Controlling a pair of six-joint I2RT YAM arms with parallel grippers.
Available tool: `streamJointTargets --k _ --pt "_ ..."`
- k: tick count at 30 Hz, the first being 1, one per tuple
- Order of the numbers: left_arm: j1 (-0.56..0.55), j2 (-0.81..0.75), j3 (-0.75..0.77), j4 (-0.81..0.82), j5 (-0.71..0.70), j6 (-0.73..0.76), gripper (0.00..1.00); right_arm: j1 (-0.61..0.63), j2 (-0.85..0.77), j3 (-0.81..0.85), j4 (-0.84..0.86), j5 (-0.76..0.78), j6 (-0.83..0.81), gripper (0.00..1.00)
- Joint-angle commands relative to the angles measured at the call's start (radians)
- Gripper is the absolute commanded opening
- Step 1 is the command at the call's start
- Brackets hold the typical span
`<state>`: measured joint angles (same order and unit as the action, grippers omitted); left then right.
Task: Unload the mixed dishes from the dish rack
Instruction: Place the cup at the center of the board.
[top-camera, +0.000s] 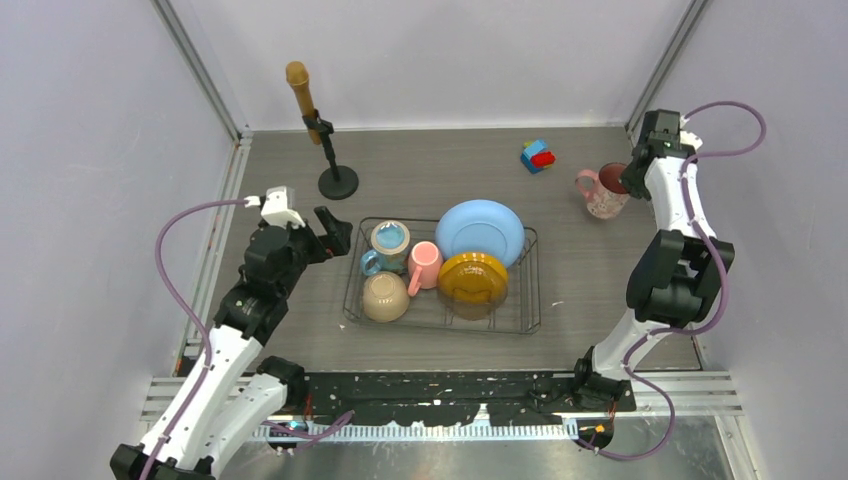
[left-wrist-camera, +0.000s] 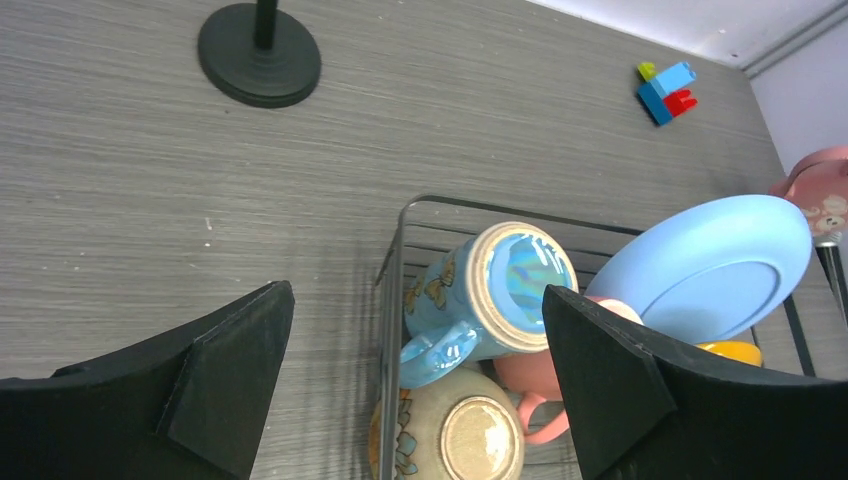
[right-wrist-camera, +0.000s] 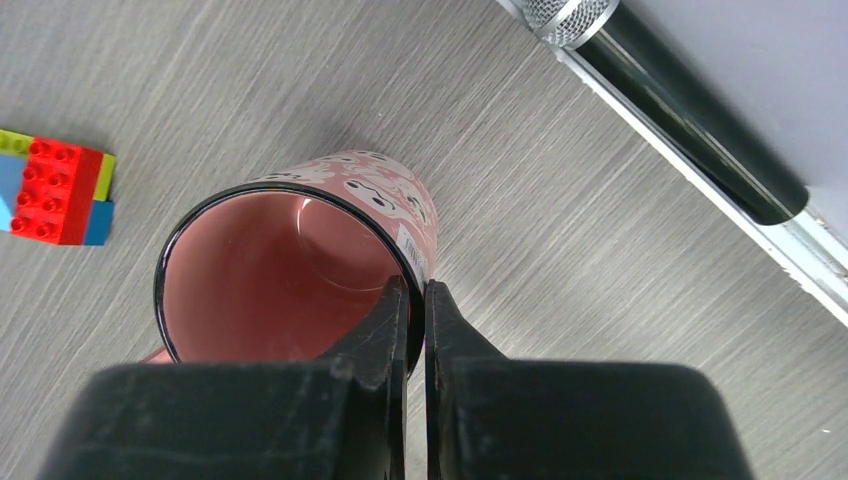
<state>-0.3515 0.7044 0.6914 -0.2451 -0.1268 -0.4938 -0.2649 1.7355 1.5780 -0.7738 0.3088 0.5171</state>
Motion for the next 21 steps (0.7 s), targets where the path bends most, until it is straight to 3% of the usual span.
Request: streamJointTargets --k 1,15,16,21 --pt "0.0 -0.04 -0.005 -0.018 -0.074 0.003 1.0 0.0 0.002 -0.023 0.223 0.029 0.055 0.01" --pt "0.0 -0.043 -0.025 -0.004 -0.057 -0.013 1.0 -0.003 0.062 -0.132 0.383 -0.028 -0.004 0.01" --pt "0.0 -0.041 -0.026 -0.004 -0.054 -0.014 1.0 -0.003 0.062 -0.136 0.386 -0.027 -0.004 0.04" --pt "0.0 -0.03 -0.023 -0.008 -0.033 -0.015 1.0 -0.003 0.046 -0.136 0.373 -0.035 0.0 0.38"
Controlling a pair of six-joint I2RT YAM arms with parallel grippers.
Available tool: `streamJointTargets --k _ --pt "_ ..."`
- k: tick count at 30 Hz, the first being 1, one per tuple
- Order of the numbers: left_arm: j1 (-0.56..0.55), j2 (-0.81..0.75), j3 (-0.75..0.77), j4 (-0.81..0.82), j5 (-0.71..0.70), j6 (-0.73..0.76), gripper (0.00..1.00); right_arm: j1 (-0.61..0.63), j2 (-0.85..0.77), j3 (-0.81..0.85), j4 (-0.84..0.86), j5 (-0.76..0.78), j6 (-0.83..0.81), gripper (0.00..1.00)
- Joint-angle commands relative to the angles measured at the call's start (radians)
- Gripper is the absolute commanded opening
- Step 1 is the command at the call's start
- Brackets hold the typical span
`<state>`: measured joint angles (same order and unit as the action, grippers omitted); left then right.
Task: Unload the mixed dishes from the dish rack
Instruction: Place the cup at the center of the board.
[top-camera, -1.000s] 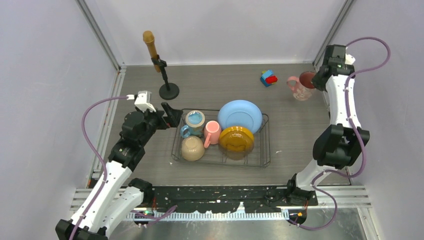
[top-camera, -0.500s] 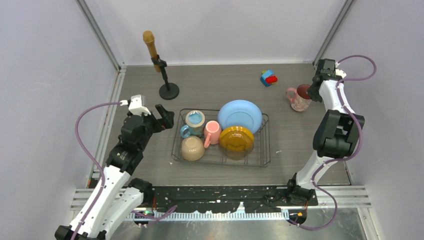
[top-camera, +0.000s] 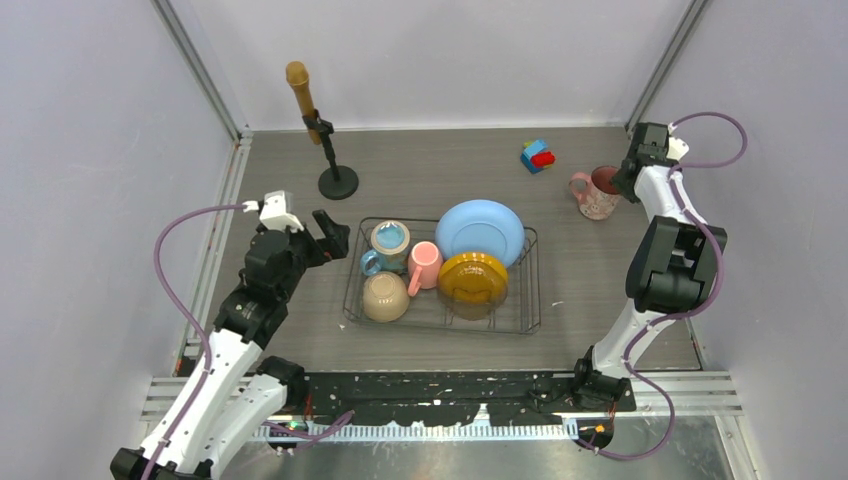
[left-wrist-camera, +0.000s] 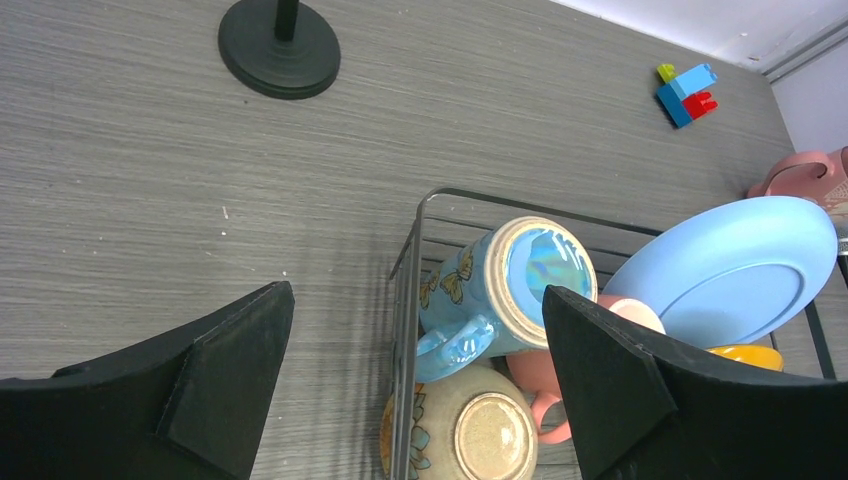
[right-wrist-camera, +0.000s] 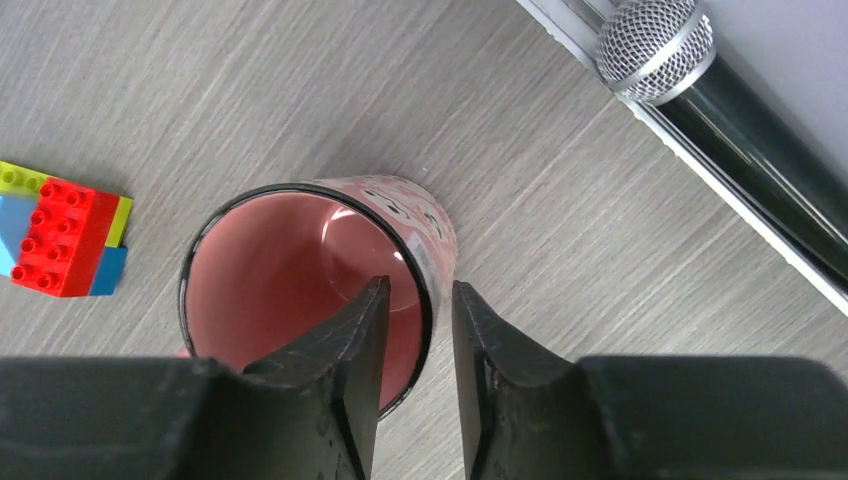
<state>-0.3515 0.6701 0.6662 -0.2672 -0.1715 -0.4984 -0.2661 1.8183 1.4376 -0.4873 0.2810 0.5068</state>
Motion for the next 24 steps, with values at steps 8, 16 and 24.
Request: streamJointTargets --k 8,16,24 --pt "0.0 0.011 0.008 0.016 0.081 0.004 1.0 -0.002 -0.124 0.005 0.051 -0.006 0.004 0.99" --pt "0.0 0.03 -0.014 0.089 0.224 0.02 1.0 0.062 -0.331 -0.041 0.059 -0.096 -0.083 1.0" --pt "0.0 0.089 -0.004 0.084 0.395 0.054 1.0 0.323 -0.588 -0.159 0.203 -0.472 -0.277 1.0"
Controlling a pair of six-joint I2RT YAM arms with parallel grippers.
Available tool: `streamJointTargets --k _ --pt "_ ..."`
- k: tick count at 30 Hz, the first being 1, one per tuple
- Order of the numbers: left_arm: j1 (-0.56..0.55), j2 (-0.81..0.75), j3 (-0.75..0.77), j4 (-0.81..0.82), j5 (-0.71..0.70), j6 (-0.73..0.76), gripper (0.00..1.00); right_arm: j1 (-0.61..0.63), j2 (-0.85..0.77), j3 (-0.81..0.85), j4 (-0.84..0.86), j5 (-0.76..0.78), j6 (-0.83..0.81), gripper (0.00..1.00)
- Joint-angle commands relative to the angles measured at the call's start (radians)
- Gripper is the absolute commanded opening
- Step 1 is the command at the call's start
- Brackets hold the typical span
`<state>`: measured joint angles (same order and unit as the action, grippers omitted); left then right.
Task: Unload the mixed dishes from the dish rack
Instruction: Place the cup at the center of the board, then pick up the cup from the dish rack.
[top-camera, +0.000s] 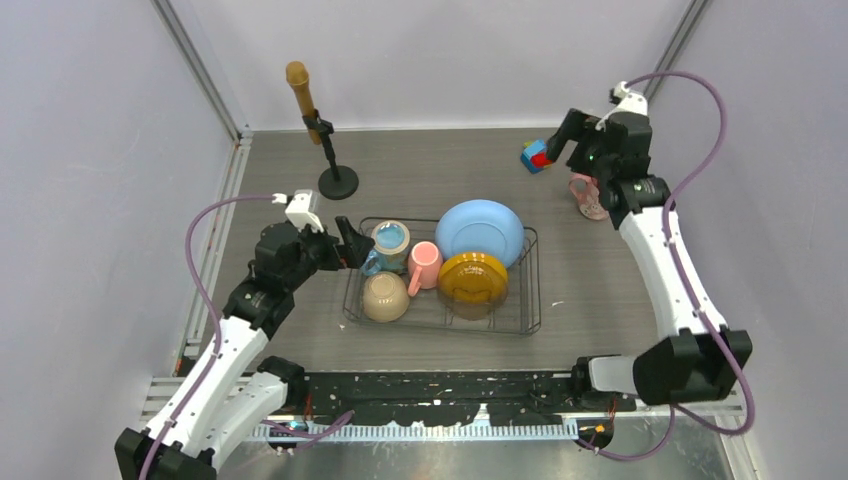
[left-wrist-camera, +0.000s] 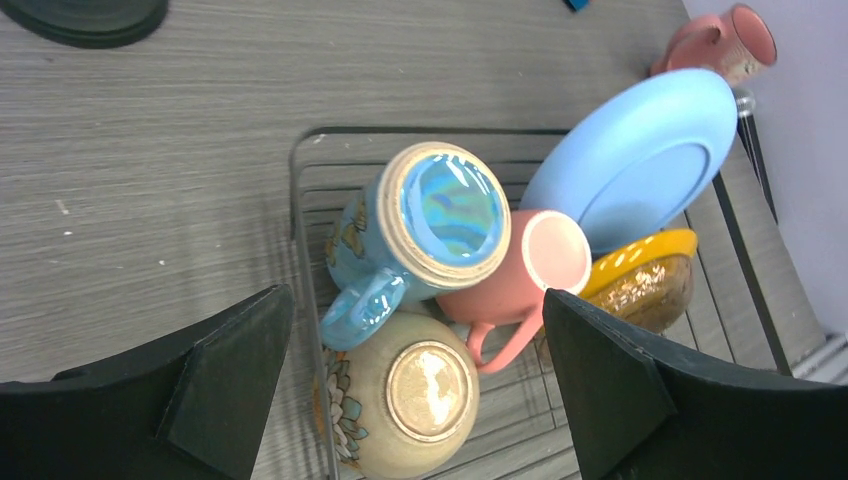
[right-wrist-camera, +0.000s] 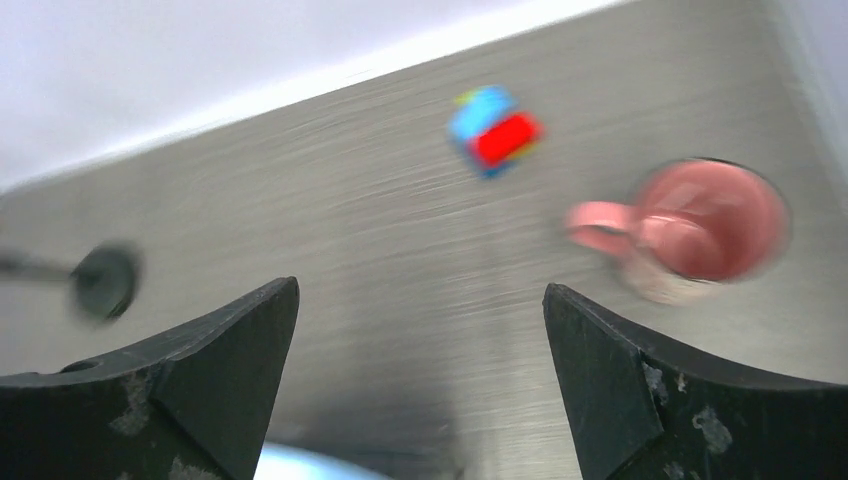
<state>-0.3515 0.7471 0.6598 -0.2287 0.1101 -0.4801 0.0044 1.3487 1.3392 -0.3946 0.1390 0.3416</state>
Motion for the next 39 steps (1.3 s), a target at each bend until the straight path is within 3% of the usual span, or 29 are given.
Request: streamJointTargets --k 1,4,6,7,10,12,14,20,33,39 --pt "0.0 0.017 0.0 0.051 0.113 0.032 1.0 0.066 -0.133 -0.082 0.125 -0.402 -0.133 1.0" --pt "0.0 0.039 0.001 0.061 0.067 0.019 1.0 0.197 -0.15 -0.08 0.057 -0.637 -0.23 1.0" --pt "0.0 0.054 0.01 0.053 0.066 0.02 1.0 0.295 -0.133 -0.056 -0.063 -0.737 -0.376 1.0" --pt "0.0 0.059 0.014 0.047 0.075 0.02 1.0 0.326 -0.126 -0.034 -0.178 -0.792 -0.533 1.0" --pt "0.0 0.065 0.029 0.016 0.101 0.022 1.0 0.464 -0.081 0.001 -0.383 -0.848 -0.923 1.0" --pt "0.0 0.062 0.031 -0.002 0.088 0.023 1.0 0.516 -0.048 0.026 -0.51 -0.873 -1.103 1.0" --pt "0.0 0.056 0.025 -0.006 0.075 0.015 1.0 0.545 -0.014 0.054 -0.568 -0.876 -1.17 1.0" --pt "0.0 0.039 0.005 0.005 0.073 0.008 1.0 0.586 0.086 0.13 -0.534 -0.885 -1.144 1.0" --pt "0.0 0.059 0.007 -0.038 0.08 0.014 1.0 0.689 0.332 0.263 -0.535 -0.695 -1.245 1.0" --pt "0.0 0.056 0.009 -0.056 0.075 0.022 1.0 0.713 0.4 0.246 -0.422 -0.598 -1.22 1.0"
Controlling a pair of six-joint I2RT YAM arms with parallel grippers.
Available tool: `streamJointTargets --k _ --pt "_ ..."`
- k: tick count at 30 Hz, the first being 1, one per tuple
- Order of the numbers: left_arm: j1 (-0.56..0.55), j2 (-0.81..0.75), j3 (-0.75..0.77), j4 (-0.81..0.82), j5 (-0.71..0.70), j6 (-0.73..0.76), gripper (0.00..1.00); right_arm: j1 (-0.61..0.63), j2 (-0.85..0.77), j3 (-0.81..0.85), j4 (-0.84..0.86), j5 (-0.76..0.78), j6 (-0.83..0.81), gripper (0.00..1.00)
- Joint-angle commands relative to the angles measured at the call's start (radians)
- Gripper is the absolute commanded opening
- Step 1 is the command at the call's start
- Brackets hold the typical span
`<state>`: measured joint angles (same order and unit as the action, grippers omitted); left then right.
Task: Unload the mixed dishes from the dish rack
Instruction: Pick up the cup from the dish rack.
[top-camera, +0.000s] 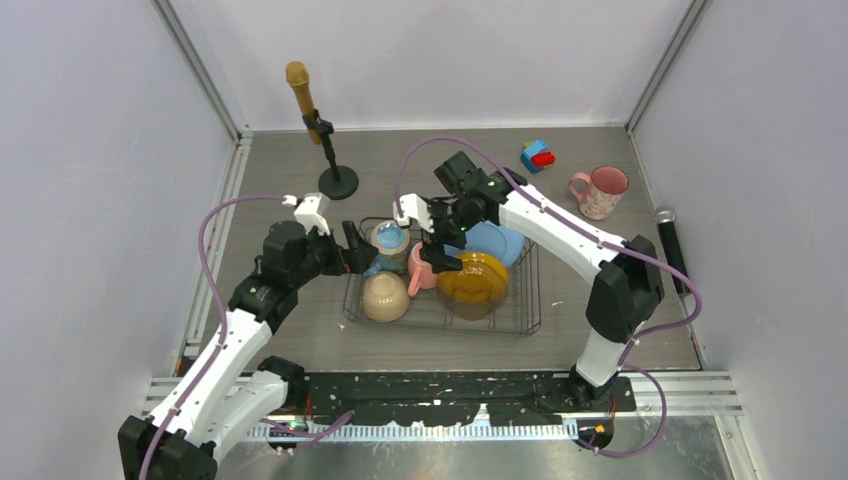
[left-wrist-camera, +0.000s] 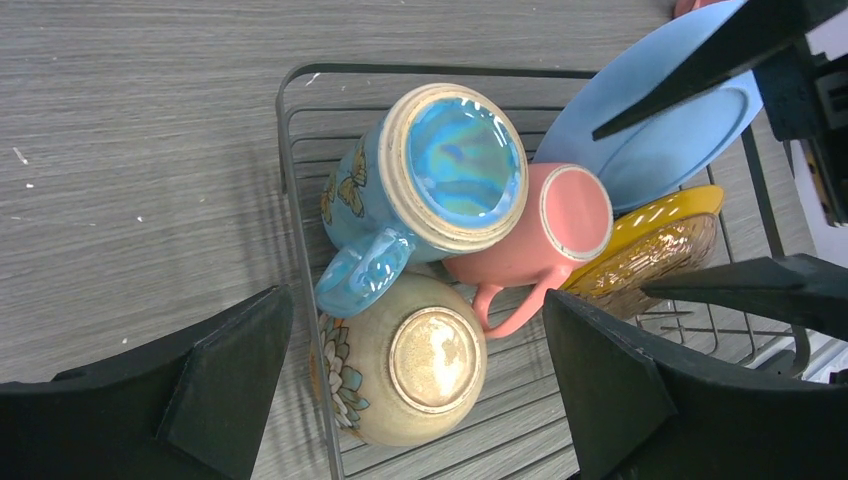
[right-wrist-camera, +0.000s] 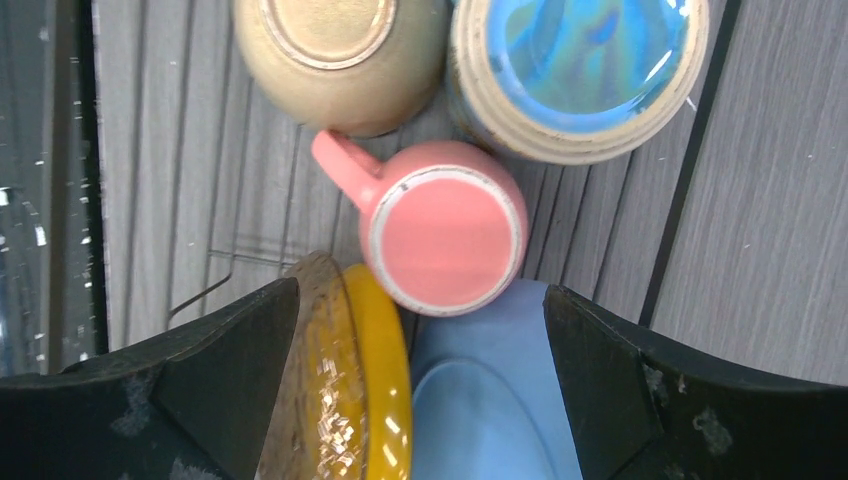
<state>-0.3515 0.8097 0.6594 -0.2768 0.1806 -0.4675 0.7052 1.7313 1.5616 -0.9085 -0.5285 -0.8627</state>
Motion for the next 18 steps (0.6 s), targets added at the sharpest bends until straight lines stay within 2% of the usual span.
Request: streamJointTargets --k 1,11,18 --pt "0.0 -0.008 0.008 -0.004 0.004 0.008 1.0 0.012 0.032 0.024 0.106 0.074 -0.017 1.0" --pt "0.0 -0.025 0.003 -0.018 0.002 0.009 1.0 0.016 0.123 0.092 0.059 0.076 -0.043 1.0" --pt "0.0 -0.03 0.001 -0.018 0.002 0.01 1.0 0.037 0.151 0.077 0.05 0.057 -0.045 1.0"
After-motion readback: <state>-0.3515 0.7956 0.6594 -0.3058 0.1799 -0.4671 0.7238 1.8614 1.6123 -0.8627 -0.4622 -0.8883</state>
